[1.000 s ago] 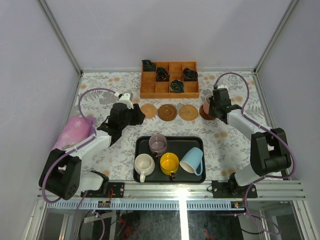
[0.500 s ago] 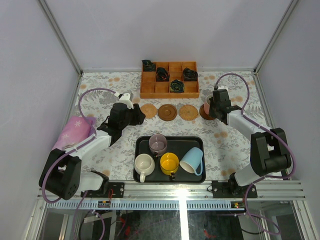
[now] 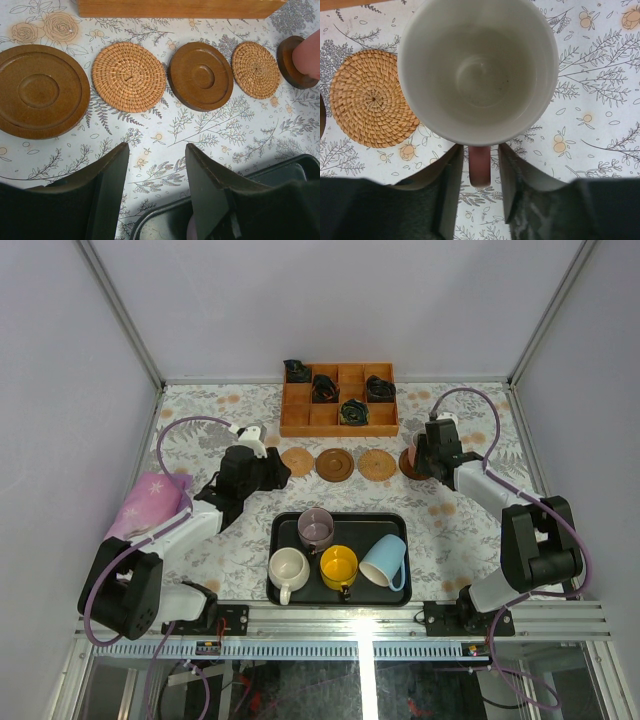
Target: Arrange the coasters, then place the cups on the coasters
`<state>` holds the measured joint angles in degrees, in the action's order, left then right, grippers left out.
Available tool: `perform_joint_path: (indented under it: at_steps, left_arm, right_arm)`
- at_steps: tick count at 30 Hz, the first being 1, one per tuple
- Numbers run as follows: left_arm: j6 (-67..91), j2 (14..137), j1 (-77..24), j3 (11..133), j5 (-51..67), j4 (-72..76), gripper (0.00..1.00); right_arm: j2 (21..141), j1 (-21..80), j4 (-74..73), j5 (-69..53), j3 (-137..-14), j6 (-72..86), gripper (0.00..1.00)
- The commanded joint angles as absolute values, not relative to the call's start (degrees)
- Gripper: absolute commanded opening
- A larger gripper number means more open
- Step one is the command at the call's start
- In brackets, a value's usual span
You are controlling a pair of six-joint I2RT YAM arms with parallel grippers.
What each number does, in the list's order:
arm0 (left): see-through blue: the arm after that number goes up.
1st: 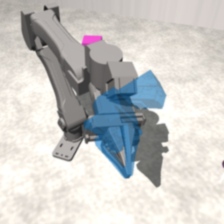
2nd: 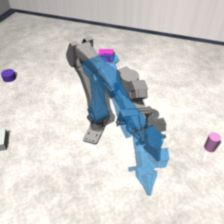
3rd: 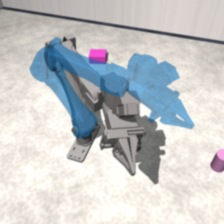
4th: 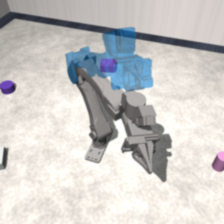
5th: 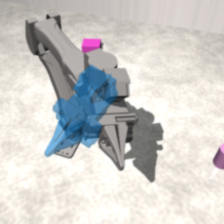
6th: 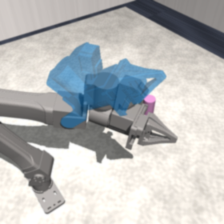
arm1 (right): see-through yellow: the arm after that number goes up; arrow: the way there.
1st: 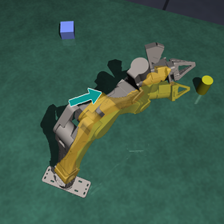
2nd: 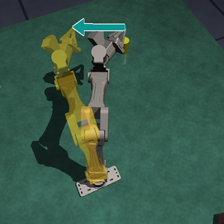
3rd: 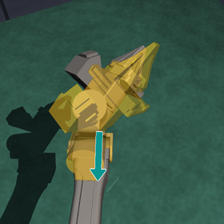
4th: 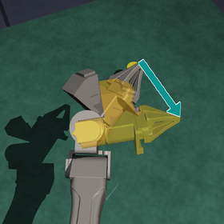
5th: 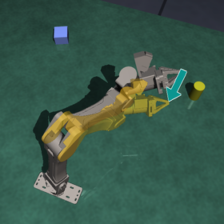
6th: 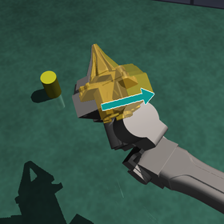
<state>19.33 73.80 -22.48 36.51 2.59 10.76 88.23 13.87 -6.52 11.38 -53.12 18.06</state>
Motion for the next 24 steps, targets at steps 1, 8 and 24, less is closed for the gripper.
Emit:
perform_joint_path:
  at_steps: [1,8,24]
  left_arm:
    - [19.85,74.39,-22.69,35.69,3.37,15.22,0.49]
    - [19.93,74.44,-22.68,35.77,3.68,15.25,0.49]
    - [19.89,73.68,-22.68,36.38,3.49,14.01,0.49]
  right_arm:
    - [85.19,13.71,-5.78,12.77,-52.55,18.54,0.55]
    - [81.55,13.72,-9.06,12.03,-52.13,19.37,0.71]
    - [56.83,42.07,-25.22,19.89,-42.90,25.86,0.79]
